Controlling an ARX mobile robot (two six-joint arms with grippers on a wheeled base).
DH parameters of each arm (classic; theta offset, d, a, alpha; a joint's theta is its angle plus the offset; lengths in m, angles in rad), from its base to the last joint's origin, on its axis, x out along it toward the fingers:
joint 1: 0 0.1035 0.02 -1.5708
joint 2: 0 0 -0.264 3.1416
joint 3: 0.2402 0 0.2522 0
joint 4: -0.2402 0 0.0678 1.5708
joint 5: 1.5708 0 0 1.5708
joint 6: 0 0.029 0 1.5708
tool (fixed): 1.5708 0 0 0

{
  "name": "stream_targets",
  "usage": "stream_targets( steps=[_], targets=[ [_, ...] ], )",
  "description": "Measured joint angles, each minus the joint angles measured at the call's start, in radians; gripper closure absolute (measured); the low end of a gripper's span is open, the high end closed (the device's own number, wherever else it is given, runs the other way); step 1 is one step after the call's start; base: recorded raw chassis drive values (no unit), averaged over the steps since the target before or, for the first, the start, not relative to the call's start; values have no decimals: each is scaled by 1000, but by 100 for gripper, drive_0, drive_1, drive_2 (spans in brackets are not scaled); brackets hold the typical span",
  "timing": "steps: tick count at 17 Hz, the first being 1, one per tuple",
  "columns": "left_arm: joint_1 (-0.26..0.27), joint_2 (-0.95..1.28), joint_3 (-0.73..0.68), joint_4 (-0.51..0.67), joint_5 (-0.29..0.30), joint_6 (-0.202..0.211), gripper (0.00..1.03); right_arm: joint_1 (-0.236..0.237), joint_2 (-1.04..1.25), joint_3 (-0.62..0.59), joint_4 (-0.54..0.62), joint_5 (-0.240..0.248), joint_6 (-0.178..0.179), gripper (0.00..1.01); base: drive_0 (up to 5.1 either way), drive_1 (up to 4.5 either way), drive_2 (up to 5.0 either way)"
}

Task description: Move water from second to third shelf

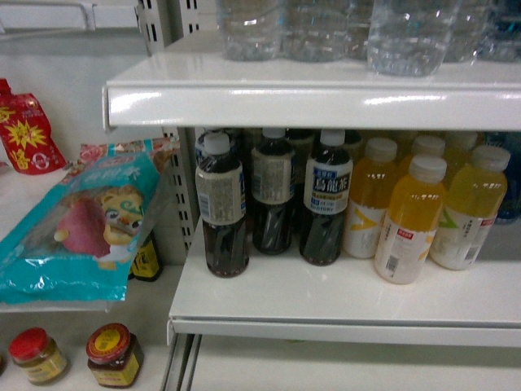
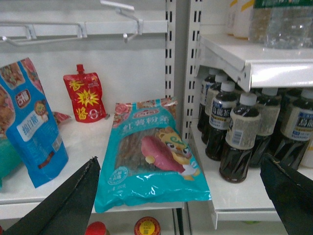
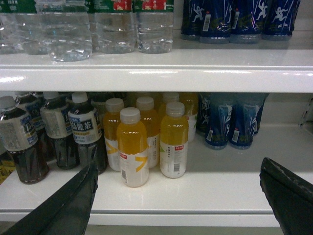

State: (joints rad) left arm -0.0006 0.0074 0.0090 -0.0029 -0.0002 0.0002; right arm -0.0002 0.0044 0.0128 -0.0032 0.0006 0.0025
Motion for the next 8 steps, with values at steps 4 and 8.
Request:
stream_targets(
  steps=[4,8],
  targets=[
    [0,0,0,0,0,0,5,0,0,0,1,0,0,3,0,0,0],
    [0,0,0,-1,-1,0,5,0,0,0,-1,-1,-3,3,0,0,0]
  ],
)
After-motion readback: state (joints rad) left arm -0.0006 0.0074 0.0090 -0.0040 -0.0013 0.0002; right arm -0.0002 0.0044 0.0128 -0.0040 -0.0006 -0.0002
